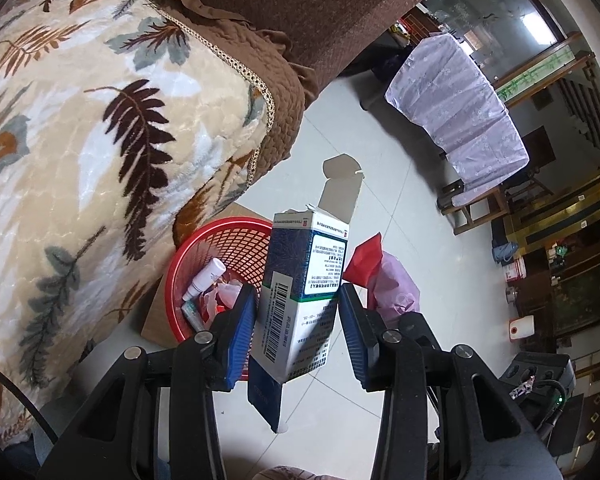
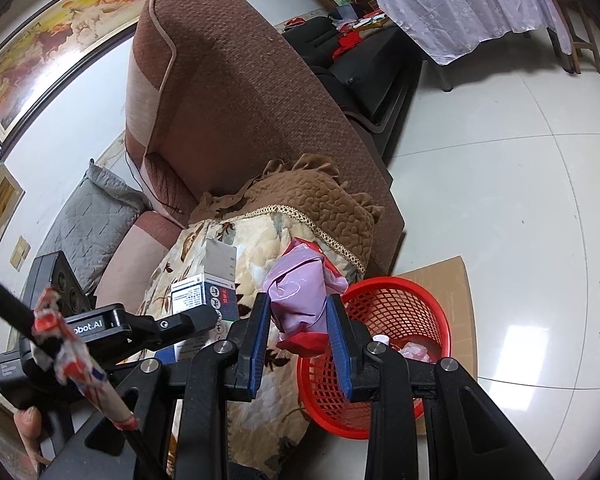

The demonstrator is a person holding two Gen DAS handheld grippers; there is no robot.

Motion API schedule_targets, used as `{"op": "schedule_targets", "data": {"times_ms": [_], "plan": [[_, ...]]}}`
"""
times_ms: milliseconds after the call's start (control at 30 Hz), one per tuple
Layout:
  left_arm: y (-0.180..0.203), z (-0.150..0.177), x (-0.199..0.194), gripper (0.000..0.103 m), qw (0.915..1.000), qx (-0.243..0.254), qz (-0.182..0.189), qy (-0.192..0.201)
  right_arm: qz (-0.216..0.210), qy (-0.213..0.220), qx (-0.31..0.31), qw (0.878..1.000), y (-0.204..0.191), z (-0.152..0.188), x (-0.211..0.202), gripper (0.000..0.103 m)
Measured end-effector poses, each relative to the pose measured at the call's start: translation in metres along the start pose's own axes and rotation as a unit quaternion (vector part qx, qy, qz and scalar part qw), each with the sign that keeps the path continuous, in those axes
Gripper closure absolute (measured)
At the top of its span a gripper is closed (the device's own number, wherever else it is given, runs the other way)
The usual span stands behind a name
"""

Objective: Collect trash
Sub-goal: 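Carry both items over the red wastebasket and open both tools to drop them, then move both tools back over the remaining trash on the bed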

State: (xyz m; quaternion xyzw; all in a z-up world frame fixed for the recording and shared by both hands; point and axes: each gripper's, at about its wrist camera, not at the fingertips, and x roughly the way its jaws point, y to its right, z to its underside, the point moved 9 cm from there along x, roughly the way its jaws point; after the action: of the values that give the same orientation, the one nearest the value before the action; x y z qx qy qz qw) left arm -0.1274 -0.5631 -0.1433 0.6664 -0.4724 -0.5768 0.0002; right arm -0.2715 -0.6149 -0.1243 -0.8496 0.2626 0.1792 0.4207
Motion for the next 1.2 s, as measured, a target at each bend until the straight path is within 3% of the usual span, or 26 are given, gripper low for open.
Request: {"op": "schedule_targets", "data": {"times_ms": [133,200,267,533,733,900,1200], "plan": [[0.001,0.002,0.006,0.059,0.9999,0.005,-0.001,-0.009,0.006,0.002,0.004,1.0,0.004,-0.002,0.001,0.069],[0.0,0.002,0.008,0.055,0.9999,0.0,0.001,-0.015,0.01,0.001,0.015,1.0,0.009,-0.002,0.001,0.055],[-0.001,0.003,0.007,0.05,0.9998,-0.005,0.011,-0.019,0.01,0.002,0.021,1.0,0.01,-0.003,0.0,0.051],[-0.006,0.001,-0.026,0.049,0.9998,-0.004,0.013,0.012,-0.001,0.005,0.011,1.0,-0.006,-0.004,-0.007,0.05],[-0.023,0.0,-0.089,0.049,0.9979,-0.011,0.013,0.062,-0.032,0.003,-0.012,0.999,-0.039,0.002,-0.012,0.043],[-0.05,0.007,-0.152,0.048,0.9935,-0.023,-0.005,0.111,-0.079,-0.011,-0.046,0.996,-0.09,0.016,-0.013,0.041],[-0.143,0.029,-0.273,0.047,0.9758,-0.086,-0.043,0.197,-0.156,-0.049,-0.114,0.98,-0.198,0.064,-0.013,0.036]]}}
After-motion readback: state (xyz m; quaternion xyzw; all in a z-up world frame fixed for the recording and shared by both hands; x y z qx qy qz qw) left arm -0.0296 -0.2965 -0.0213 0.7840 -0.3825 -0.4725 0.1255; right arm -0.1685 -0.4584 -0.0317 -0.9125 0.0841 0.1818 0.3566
